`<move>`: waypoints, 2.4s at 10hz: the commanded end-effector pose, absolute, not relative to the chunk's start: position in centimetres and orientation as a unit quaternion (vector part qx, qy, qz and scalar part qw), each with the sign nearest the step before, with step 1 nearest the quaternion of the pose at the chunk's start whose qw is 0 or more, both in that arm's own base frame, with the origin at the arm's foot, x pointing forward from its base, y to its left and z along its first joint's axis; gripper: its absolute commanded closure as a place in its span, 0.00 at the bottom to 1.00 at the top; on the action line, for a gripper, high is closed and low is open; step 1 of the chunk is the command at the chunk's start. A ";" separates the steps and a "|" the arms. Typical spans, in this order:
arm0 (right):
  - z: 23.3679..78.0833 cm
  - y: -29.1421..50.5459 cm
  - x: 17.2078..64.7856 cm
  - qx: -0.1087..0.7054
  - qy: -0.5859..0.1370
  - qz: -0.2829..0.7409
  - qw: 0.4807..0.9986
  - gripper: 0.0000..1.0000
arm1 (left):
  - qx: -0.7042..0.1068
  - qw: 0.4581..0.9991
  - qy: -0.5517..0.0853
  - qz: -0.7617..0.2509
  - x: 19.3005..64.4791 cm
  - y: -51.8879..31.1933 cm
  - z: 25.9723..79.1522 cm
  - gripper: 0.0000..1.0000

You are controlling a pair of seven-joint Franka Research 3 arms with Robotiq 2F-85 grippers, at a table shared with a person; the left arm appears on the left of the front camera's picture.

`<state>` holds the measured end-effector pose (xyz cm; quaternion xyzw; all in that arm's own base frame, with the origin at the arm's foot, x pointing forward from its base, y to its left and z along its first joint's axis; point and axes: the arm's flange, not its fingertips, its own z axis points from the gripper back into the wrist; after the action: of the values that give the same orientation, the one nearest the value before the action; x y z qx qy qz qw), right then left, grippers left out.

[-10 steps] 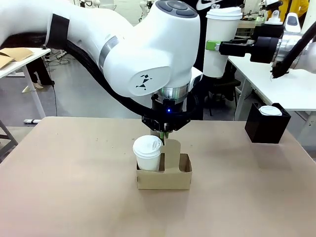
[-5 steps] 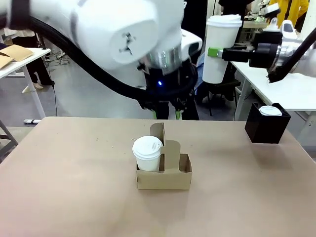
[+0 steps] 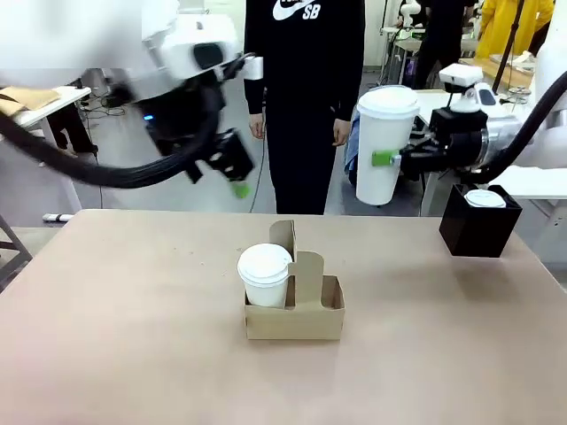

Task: Pour a drink into a cup and package it in a carrier.
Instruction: Insert the held 600 ml Paper Cup into the Cup Carrier.

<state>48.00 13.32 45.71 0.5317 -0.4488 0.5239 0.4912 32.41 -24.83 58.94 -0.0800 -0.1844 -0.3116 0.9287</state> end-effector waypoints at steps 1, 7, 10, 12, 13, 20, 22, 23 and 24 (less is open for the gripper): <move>43.4 14.7 46.1 0.540 -0.463 0.546 0.442 0.19 | -0.101 0.887 -0.216 -0.394 31.1 -21.1 56.3 0.00; 42.9 14.9 46.1 0.537 -0.454 0.545 0.457 0.19 | -0.085 0.881 -0.217 -0.411 31.9 -20.1 55.6 0.00; 40.0 17.4 45.6 0.570 -0.427 0.577 0.399 0.19 | -0.123 0.852 -0.203 -0.467 32.6 -17.7 51.4 0.00; 38.2 19.5 45.4 0.593 -0.417 0.574 0.380 0.19 | -0.124 0.841 -0.202 -0.487 32.4 -16.0 49.1 0.00; 37.3 20.4 45.3 0.603 -0.408 0.575 0.373 0.19 | -0.122 0.826 -0.216 -0.506 32.5 -14.9 48.4 0.00; 32.1 22.7 45.1 0.620 -0.368 0.588 0.367 0.19 | -0.112 0.793 -0.238 -0.549 34.7 -12.3 49.3 0.05; 30.8 23.0 44.7 0.622 -0.355 0.593 0.368 0.19 | -0.112 0.793 -0.238 -0.549 34.7 -12.3 49.3 0.05; 30.1 23.2 44.8 0.620 -0.350 0.597 0.369 0.19 | -0.112 0.793 -0.238 -0.549 34.7 -12.3 49.3 0.05; 29.2 23.4 45.1 0.616 -0.347 0.602 0.372 0.19 | -0.112 0.793 -0.238 -0.549 34.7 -12.3 49.3 0.05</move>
<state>44.37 22.95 29.66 0.6269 -0.3463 0.5833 0.3833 34.56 -12.41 49.33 -0.1116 -0.2397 -0.5492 0.7928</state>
